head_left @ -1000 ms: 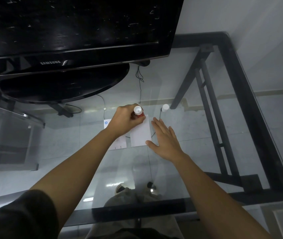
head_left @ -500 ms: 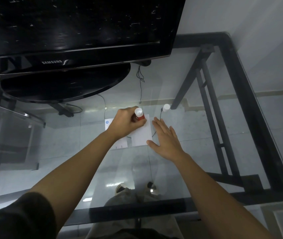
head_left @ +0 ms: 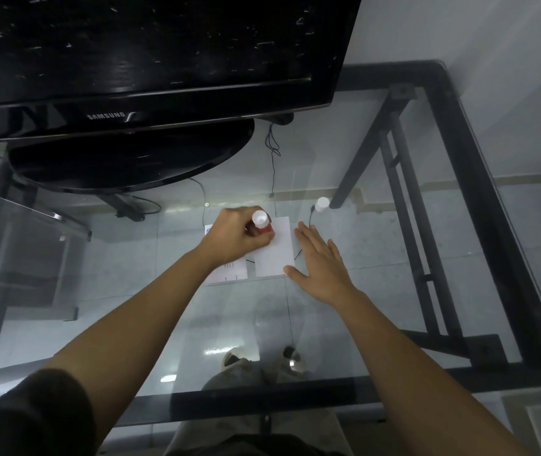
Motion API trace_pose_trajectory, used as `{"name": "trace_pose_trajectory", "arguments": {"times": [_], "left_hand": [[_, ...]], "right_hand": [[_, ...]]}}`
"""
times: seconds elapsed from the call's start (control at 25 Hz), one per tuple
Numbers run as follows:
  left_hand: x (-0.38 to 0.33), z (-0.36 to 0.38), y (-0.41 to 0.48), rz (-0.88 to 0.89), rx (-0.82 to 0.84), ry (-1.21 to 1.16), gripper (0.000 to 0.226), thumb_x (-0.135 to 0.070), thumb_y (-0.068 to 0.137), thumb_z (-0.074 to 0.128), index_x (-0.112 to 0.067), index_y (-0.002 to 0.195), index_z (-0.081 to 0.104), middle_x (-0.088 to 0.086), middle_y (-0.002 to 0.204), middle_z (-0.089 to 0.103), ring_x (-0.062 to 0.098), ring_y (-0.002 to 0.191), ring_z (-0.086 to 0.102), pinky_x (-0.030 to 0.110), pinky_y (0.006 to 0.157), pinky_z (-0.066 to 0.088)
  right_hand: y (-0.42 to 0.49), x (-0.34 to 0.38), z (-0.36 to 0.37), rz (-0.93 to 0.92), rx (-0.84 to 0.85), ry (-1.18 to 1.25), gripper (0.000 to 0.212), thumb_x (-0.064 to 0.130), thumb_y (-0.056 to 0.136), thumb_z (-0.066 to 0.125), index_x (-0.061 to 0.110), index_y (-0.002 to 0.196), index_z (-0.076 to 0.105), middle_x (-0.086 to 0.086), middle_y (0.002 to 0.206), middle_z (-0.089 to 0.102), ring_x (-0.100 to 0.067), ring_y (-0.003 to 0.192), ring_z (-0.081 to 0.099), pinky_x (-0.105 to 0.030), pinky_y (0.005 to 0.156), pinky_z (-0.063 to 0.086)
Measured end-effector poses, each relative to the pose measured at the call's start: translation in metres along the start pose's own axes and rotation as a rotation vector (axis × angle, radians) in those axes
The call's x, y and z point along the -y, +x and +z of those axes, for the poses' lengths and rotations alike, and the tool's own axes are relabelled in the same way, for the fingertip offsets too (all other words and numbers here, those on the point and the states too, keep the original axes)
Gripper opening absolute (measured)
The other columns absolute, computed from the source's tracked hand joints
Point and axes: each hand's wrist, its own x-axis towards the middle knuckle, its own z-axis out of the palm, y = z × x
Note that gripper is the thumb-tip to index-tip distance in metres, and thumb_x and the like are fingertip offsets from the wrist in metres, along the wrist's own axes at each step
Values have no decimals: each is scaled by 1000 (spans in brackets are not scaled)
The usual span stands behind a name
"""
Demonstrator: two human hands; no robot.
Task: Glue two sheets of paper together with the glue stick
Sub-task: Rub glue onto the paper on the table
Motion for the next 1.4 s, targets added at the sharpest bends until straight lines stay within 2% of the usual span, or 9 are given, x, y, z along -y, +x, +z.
{"name": "trace_pose_trajectory", "arguments": {"times": [0.16,0.28,0.32,0.52,0.8,0.92,1.04,1.24,1.4], "left_hand": [[6,-8,12,-77,-61,18,21,-29,78,71,-15,93,64,0,87,68,13,76,61,24,70,50],[1,-1,-9,-1,-35,-37,18,-28,76,73,-17,87,65,-5,81,67,1,71,59,8,62,46],[1,2,-17,26,-13,-45,16,-26,75,73,-17,86,66,-6,80,66,0,70,59,7,62,45],[5,6,-25,39,60,-26,15,-23,76,73,-13,85,66,-1,81,69,6,67,58,7,61,44],[10,-9,2,-60,-108,2,17,-26,78,71,-14,88,64,0,84,68,10,72,60,15,63,46],[7,-1,-22,20,-29,-27,15,-24,75,73,-15,81,64,-2,76,67,6,66,58,10,59,44],[8,7,-40,52,62,-50,13,-21,74,73,-13,80,65,-2,77,67,8,68,58,12,59,46],[14,-6,-13,5,-28,6,16,-25,75,74,-16,83,65,-5,77,66,-1,65,57,9,58,41],[20,-13,7,-124,-84,-9,19,-30,77,72,-18,88,64,-3,82,66,5,71,58,16,62,44]], "right_hand": [[1,0,2,5,-6,-18,76,46,88,49,21,146,6,5,158,3,-14,144,-3,-37,112,-4],[1,-1,2,1,-4,-22,75,47,89,48,23,146,6,5,158,2,-14,144,-4,-36,111,-6],[1,-1,2,-4,-1,-23,74,46,89,48,24,146,7,5,158,2,-14,144,-5,-36,111,-6],[0,2,-3,-19,20,-48,67,45,90,47,28,145,12,4,158,-1,-15,144,-6,-38,112,-7],[0,3,-6,-15,43,-55,67,45,91,45,27,146,11,4,158,-2,-16,144,-7,-40,114,-5],[0,3,-5,-9,43,-47,68,46,91,46,27,146,11,5,158,-3,-15,144,-7,-38,113,-6],[0,3,-5,-6,40,-51,68,46,90,46,28,146,10,5,158,-3,-15,144,-7,-38,113,-7],[-1,2,-6,-22,44,-34,67,44,91,46,28,146,10,5,158,-3,-15,144,-8,-38,113,-6],[1,1,-3,-9,44,-59,68,46,90,46,28,146,11,5,158,-3,-16,144,-7,-39,113,-5]]}}
